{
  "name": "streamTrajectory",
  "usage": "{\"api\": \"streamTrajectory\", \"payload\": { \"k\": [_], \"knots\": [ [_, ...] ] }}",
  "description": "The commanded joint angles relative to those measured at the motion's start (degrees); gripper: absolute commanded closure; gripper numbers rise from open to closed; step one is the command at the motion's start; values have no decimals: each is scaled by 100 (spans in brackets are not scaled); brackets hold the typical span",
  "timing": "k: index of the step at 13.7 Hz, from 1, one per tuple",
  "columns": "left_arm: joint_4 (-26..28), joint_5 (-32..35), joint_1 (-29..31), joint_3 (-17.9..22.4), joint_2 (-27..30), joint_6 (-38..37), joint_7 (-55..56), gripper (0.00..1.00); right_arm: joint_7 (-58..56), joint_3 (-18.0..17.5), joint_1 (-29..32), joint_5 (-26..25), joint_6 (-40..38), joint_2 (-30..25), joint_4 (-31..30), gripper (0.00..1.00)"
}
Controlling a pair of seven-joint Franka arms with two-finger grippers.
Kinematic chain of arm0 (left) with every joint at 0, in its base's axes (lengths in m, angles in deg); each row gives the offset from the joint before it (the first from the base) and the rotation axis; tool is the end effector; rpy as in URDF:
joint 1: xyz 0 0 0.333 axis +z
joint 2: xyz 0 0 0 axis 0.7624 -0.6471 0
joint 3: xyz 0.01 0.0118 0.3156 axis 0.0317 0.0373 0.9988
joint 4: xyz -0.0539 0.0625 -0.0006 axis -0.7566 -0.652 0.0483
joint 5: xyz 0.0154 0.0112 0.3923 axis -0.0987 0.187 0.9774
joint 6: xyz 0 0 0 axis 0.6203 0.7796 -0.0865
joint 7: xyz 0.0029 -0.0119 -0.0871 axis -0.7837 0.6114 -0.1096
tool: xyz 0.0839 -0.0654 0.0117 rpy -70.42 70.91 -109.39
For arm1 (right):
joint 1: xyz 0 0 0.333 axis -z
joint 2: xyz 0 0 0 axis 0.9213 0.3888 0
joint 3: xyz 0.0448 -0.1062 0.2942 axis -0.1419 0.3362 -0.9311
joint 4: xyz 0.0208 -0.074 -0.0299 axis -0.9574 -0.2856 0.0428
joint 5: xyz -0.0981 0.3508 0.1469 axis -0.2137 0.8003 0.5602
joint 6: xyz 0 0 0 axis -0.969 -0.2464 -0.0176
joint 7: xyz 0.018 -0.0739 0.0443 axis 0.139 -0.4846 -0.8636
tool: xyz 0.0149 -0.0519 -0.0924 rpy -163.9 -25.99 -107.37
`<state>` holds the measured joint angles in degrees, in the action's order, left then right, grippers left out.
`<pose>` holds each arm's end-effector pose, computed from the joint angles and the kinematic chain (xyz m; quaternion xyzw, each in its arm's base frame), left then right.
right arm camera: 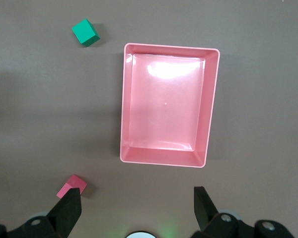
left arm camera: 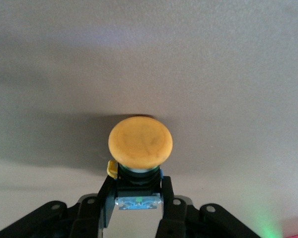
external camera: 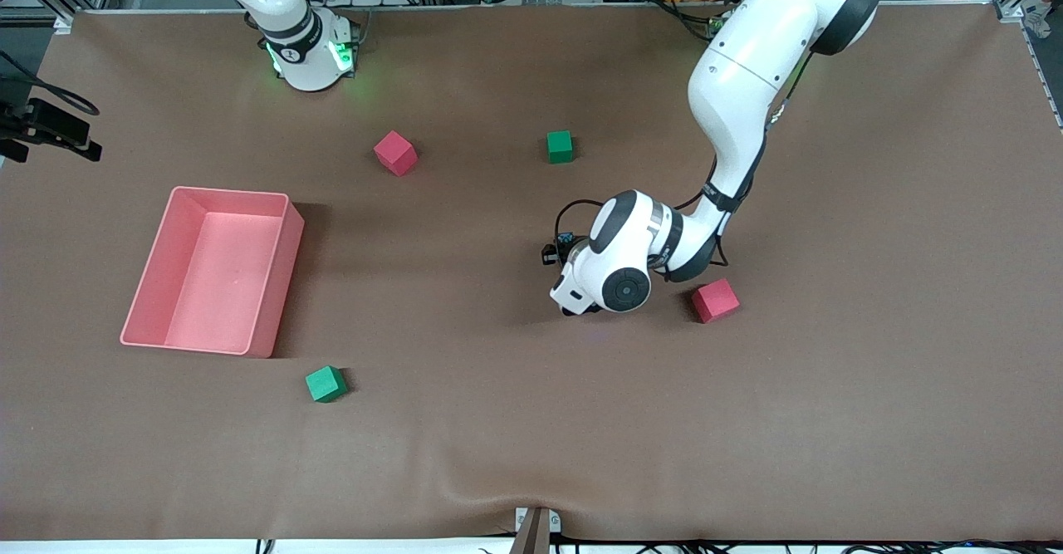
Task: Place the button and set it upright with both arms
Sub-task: 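Lift and move the button with the left gripper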
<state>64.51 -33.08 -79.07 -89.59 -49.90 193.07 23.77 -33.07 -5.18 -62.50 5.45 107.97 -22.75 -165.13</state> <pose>0.5502 -0.4379 0.1646 0.9524 0.0990 -0.2774 0.0788 0.5304 -0.0548 0.6424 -0.9992 0.0052 0.0363 0.0151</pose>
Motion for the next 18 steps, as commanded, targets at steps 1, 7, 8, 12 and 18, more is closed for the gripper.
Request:
{"api": "streamTrajectory", "payload": {
  "k": [1,7,8,12,18],
  "knots": [
    [-109,-97,-49,33,155,-17,314,100,43,-85,127,40,-91,-23,96,0],
    [-126,-36,-145,121,621,123,1245,100,43,-85,127,40,-74,-23,122,0],
    [-126,-10,-154,130,691,289,1542,100,43,-85,127,40,-74,-23,122,0],
    [-126,507,-242,130,744,1123,2291,100,43,-85,127,31,-30,-14,122,0],
    [-117,2053,-655,130,674,2084,4055,100,43,-85,118,40,-30,-14,122,0]
  ]
}}
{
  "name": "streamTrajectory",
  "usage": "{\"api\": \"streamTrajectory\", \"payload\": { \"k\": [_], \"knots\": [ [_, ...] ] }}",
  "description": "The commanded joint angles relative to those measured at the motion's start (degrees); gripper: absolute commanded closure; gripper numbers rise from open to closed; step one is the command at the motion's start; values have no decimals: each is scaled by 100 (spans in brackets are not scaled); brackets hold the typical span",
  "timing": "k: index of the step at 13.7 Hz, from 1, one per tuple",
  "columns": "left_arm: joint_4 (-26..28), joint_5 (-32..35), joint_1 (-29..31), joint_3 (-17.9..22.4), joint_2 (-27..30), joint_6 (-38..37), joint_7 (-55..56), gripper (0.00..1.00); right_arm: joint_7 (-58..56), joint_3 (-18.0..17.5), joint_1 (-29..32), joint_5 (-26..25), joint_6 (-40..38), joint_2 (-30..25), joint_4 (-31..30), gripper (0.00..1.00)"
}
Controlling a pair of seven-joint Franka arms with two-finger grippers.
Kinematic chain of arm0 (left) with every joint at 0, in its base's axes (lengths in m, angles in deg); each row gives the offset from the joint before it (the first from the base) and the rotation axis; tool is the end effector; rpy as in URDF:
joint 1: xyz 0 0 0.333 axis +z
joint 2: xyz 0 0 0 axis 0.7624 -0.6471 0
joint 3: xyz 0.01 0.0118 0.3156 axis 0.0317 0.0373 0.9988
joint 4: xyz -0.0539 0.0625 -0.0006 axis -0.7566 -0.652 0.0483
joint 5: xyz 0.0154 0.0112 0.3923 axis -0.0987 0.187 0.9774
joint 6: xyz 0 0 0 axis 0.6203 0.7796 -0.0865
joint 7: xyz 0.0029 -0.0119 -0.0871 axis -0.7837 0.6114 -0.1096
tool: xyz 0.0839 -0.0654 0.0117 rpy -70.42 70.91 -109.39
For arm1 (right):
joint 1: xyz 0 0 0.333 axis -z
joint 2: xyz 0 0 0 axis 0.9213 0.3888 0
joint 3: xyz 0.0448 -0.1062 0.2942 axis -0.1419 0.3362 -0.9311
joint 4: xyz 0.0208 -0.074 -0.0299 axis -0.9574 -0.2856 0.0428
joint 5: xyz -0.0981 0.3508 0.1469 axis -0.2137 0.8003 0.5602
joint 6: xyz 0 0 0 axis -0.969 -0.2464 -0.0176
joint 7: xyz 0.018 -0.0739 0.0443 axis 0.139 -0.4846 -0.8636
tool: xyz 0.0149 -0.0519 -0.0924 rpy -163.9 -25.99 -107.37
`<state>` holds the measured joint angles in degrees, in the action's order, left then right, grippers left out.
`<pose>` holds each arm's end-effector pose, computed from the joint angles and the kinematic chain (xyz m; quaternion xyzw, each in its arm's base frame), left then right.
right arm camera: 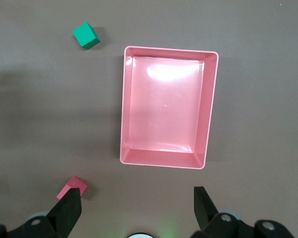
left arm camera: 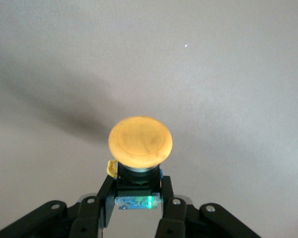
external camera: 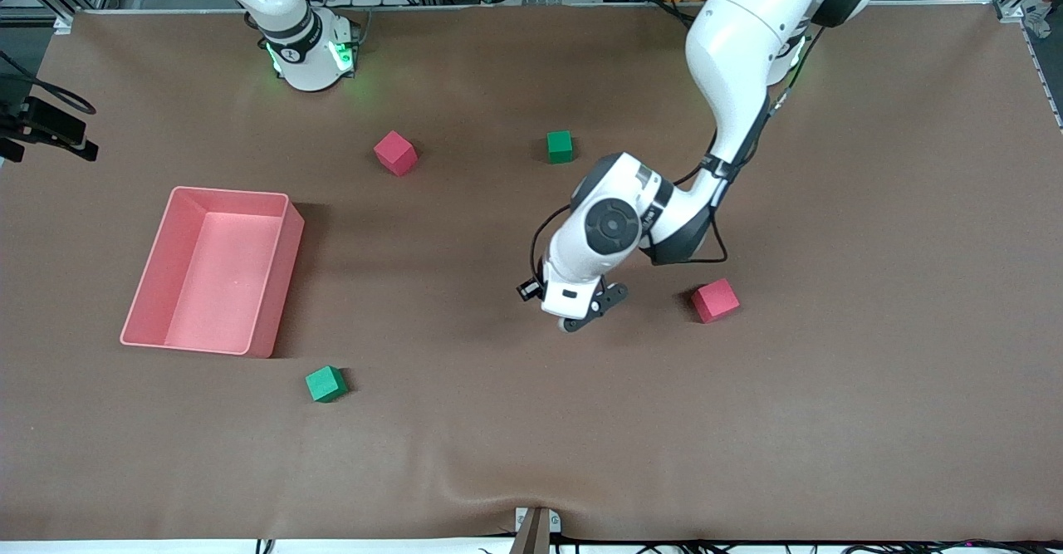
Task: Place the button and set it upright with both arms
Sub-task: 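Lift and move the button with the left gripper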
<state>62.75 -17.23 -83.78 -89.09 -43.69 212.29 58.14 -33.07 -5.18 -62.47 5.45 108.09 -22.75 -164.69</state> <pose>0.5778 -0.4910 0.2736 0.9466 0.3024 -0.0468 0.1012 0.5306 -0.0551 0.6461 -0.9994 0.0055 0.0314 0.0146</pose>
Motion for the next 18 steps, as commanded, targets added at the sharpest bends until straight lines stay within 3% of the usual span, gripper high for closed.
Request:
{"api": "streamTrajectory", "payload": {
  "k": [1,15,18],
  "knots": [
    [59,819,-237,80,53,196,909,100,43,-85,115,31,-42,-14,78,0],
    [243,5152,-1458,150,-368,75,5269,100,52,-85,124,40,-50,-14,78,0],
    [252,5638,-1529,141,-439,-216,5395,100,52,-85,115,49,-50,-14,78,0]
  ]
}}
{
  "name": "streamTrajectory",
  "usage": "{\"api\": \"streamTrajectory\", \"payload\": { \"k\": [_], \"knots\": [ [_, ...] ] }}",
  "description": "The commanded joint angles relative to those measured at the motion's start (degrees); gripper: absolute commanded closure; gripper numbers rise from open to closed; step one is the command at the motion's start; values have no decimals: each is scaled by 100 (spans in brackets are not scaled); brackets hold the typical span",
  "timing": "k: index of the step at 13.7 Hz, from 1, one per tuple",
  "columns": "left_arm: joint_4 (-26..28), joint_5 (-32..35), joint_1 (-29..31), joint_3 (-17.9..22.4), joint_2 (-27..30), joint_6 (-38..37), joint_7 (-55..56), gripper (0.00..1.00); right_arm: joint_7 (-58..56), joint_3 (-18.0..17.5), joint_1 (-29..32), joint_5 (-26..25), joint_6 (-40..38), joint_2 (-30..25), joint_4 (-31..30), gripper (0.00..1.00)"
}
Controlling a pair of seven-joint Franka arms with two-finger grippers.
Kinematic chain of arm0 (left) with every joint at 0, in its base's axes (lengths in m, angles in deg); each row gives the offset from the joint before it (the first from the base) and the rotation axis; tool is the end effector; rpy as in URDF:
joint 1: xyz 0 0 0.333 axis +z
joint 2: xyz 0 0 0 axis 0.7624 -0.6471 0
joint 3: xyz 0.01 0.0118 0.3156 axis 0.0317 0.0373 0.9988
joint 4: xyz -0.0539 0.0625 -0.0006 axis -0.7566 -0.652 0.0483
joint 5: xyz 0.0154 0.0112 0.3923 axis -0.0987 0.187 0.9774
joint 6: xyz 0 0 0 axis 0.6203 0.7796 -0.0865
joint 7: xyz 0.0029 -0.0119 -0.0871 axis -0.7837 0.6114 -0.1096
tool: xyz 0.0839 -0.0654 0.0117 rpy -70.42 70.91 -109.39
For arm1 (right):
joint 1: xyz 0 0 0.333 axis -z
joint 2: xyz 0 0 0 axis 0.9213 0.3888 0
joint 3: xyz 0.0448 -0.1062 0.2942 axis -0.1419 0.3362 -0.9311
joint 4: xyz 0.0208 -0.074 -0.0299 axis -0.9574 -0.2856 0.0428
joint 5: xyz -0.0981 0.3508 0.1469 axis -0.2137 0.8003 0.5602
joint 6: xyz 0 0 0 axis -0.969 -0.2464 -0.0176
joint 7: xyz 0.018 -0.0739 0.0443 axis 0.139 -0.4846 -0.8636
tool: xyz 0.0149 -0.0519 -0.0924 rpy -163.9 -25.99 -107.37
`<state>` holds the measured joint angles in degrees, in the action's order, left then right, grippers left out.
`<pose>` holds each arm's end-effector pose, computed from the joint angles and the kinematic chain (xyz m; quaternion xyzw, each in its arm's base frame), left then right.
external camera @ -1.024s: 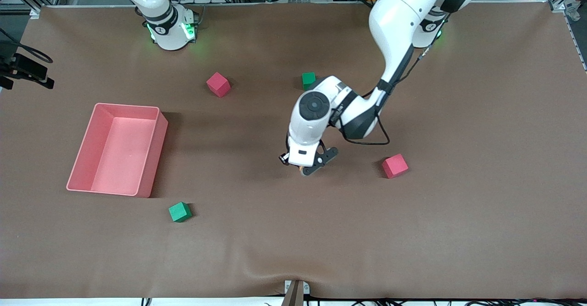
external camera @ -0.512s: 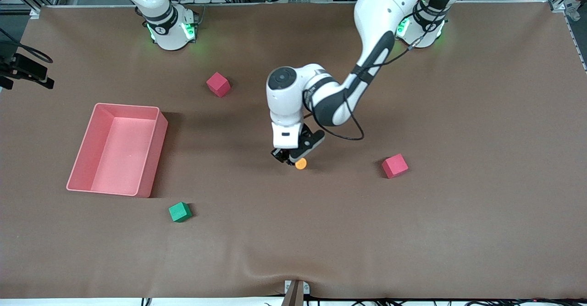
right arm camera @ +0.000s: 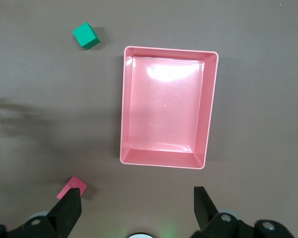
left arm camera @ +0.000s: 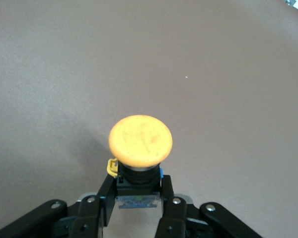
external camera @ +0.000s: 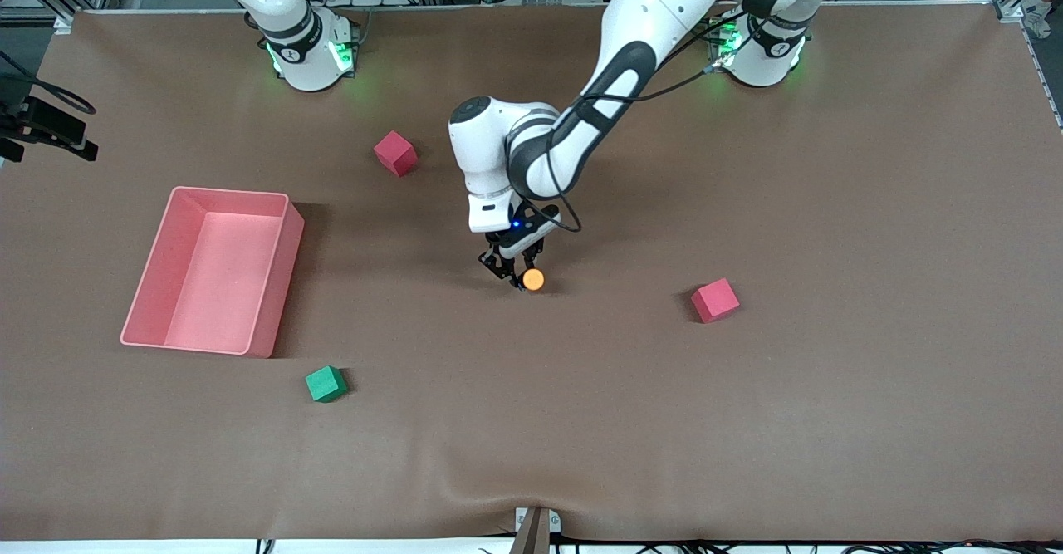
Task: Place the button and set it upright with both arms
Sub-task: 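Lift and move the button with the left gripper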
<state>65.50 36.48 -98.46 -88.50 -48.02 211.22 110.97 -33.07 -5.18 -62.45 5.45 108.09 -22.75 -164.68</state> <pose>0.4521 -0.5901 0.1989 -0.8989 -0.3405 -0.2756 0.0058 0.5306 -0.0553 0.6462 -0.9994 0.0057 0.0313 0.0146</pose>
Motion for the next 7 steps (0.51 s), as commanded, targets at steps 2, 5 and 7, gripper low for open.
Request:
{"api": "streamTrajectory", "payload": {
  "k": [2,5,7],
  "knots": [
    [-15,539,-149,83,-111,-302,94,100,43,-85,114,48,-51,-14,77,0],
    [-15,778,-236,91,-366,-364,121,100,52,-85,114,48,-51,-5,77,0],
    [-15,778,-385,292,-445,-365,129,100,52,-94,87,48,-59,-5,77,0]
  ]
}}
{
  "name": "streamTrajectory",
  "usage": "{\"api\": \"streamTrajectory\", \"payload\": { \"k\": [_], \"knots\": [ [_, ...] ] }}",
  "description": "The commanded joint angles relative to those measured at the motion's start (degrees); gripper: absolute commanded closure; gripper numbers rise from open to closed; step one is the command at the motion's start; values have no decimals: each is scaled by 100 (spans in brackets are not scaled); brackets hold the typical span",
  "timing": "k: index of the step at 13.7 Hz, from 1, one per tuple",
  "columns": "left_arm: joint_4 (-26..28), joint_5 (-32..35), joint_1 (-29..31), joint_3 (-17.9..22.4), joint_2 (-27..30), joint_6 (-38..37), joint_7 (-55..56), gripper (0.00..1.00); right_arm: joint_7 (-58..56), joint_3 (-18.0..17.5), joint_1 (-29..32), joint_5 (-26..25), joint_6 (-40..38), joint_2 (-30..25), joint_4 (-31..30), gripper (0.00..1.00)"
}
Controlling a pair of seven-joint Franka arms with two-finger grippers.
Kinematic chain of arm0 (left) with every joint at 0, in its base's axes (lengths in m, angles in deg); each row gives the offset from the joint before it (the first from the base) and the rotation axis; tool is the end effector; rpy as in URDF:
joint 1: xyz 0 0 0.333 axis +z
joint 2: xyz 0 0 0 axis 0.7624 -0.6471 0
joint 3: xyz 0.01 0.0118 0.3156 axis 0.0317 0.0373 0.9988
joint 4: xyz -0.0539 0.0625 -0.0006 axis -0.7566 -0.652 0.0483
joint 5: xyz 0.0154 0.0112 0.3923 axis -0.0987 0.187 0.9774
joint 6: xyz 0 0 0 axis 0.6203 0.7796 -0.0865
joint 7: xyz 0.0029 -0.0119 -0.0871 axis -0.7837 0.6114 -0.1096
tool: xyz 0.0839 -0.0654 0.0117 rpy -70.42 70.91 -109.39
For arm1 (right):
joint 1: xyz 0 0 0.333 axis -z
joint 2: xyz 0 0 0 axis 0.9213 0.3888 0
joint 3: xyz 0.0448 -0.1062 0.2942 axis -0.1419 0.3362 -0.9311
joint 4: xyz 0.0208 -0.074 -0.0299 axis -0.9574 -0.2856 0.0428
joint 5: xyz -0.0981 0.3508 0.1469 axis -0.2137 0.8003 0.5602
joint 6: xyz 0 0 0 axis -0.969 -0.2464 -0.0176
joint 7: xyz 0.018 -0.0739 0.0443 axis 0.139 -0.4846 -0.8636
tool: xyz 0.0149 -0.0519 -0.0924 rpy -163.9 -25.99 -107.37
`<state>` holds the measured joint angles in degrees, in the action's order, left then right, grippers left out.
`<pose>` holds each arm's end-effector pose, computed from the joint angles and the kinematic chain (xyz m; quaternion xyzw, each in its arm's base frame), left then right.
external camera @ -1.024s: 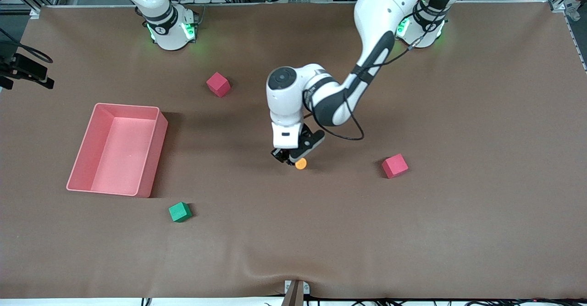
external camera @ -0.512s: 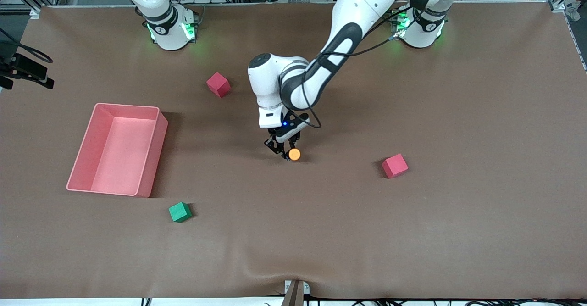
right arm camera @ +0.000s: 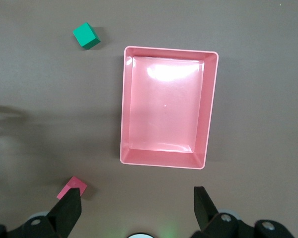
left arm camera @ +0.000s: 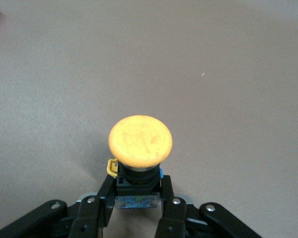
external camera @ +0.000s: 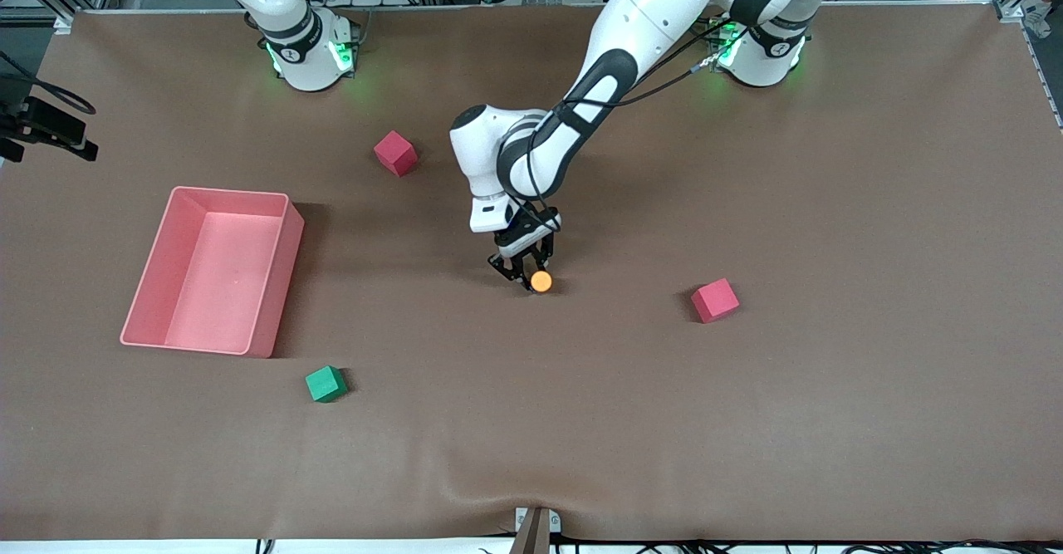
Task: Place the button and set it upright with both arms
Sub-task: 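Set the button upright on the table and open the left gripper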
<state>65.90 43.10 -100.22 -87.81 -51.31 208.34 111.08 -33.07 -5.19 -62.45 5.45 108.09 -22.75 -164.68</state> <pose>0.4376 -0.5849 0.1530 -0.9013 -0.2889 -0.3184 0.0536 0.5306 -0.0552 0.6462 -0.9994 0.0056 0.0313 0.0146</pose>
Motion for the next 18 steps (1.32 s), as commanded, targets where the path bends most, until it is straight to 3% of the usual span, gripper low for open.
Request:
{"api": "streamTrajectory", "payload": {
  "k": [1,3,4,5,10,13,18],
  "knots": [
    [-72,107,-306,355,-160,-76,118,100,52,-83,87,48,-51,3,77,0],
    [-72,107,-342,391,-169,-76,101,100,43,-92,96,40,-50,12,77,0],
    [-72,116,-342,391,-169,-76,101,71,52,-83,96,40,-42,12,77,0],
    [-72,107,-342,391,-160,-76,101,1,52,-92,96,40,-42,12,77,0],
    [-125,-85,-351,182,102,-418,22,0,52,-92,96,40,-42,21,77,0],
    [-142,-927,-342,5,558,-822,-433,0,43,-92,96,40,-33,21,77,0],
    [-134,-2693,-71,49,1736,-1288,-1961,0,43,-92,87,40,-33,21,77,0]
  ]
}}
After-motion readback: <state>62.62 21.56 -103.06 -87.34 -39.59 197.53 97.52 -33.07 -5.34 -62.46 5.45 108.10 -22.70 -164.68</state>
